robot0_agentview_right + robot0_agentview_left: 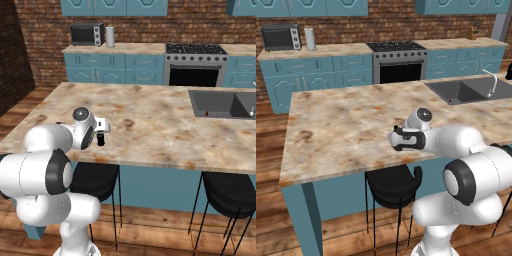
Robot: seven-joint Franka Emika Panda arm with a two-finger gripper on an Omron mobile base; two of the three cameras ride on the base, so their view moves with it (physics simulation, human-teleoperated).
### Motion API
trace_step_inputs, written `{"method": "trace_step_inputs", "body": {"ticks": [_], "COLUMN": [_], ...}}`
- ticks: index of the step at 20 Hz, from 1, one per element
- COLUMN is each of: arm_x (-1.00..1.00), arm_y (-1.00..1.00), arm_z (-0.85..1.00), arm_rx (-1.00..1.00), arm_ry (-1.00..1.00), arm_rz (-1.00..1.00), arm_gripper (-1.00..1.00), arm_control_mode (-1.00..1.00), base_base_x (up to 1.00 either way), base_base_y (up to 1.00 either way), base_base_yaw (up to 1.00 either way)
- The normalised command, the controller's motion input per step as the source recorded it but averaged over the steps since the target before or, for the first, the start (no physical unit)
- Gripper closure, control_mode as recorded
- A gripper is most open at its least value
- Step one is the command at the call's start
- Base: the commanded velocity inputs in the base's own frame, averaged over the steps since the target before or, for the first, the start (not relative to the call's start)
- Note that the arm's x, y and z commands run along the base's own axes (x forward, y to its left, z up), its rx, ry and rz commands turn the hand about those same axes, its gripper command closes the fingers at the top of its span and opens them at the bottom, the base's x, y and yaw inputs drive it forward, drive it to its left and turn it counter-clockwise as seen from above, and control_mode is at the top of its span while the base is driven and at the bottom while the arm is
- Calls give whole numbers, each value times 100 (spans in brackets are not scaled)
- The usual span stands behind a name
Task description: Place the large bottle from the dining counter next to the other large bottle outside the sink, and place the small bottle from the dining counter next to the other small bottle inside the sink.
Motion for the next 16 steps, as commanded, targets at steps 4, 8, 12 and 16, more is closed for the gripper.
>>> {"method": "trace_step_inputs", "body": {"ticks": [4,8,12,16], "arm_x": [13,15,14,13], "arm_y": [0,0,0,0], "arm_z": [-11,-9,-8,-10], "arm_rx": [0,0,0,0], "arm_ry": [0,0,0,0], "arm_rz": [0,0,0,0], "arm_gripper": [-100,-100,-100,-100], "arm_control_mode": [-100,-100,-100,-100], "base_base_x": [0,0,0,0], "base_base_y": [0,0,0,0], "base_base_yaw": [0,0,0,0]}}
